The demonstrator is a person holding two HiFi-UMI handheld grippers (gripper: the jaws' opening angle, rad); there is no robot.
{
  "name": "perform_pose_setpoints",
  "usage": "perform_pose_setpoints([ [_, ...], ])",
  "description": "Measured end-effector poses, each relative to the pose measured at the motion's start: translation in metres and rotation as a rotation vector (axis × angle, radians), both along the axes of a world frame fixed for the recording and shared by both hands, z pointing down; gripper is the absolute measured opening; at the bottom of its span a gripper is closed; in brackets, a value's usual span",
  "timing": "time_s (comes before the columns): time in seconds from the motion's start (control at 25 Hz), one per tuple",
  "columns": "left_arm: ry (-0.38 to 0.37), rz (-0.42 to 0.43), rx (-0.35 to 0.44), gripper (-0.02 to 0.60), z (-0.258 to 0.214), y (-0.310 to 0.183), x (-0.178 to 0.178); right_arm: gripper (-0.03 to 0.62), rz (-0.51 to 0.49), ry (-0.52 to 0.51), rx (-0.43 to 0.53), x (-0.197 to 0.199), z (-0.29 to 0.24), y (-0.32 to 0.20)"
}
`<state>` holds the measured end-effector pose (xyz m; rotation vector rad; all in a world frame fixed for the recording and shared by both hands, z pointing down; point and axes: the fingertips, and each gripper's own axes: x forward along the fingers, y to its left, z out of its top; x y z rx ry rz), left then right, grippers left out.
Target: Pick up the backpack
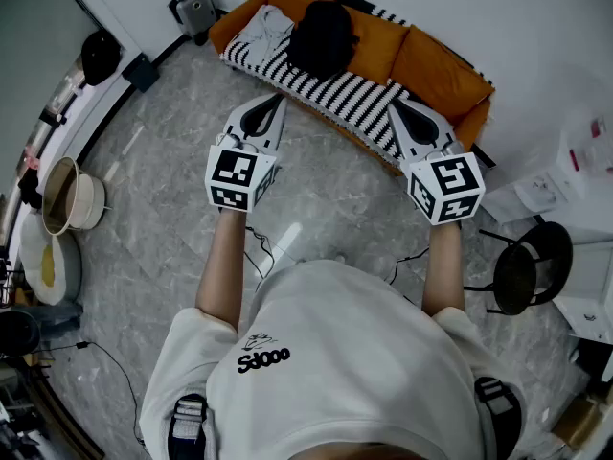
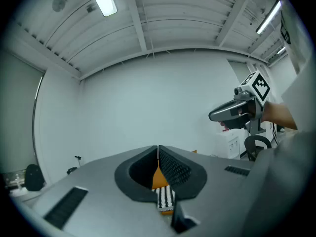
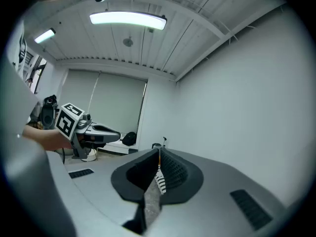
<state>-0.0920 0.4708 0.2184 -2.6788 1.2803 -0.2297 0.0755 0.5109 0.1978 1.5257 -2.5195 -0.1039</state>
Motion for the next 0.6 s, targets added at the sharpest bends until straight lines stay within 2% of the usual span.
perform_pose_setpoints([
  [0.2, -0.008, 0.012, -0.006, 0.025, 0.003, 0.004, 0.003, 0.041, -0.006, -0.009, -0.001, -0.006, -0.001, 0.000],
  [0.4, -0.012, 0.014, -0.012, 0.025, 0.005, 0.004, 0.012, 0.041, 0.004, -0.065, -0.009, 0.006, -0.001, -0.006],
  [0.6, -0.023, 0.010, -0.024, 0.025, 0.012, 0.002, 0.023, 0.041, -0.003, -0.071, -0.024, 0.018, 0.009, -0.009],
])
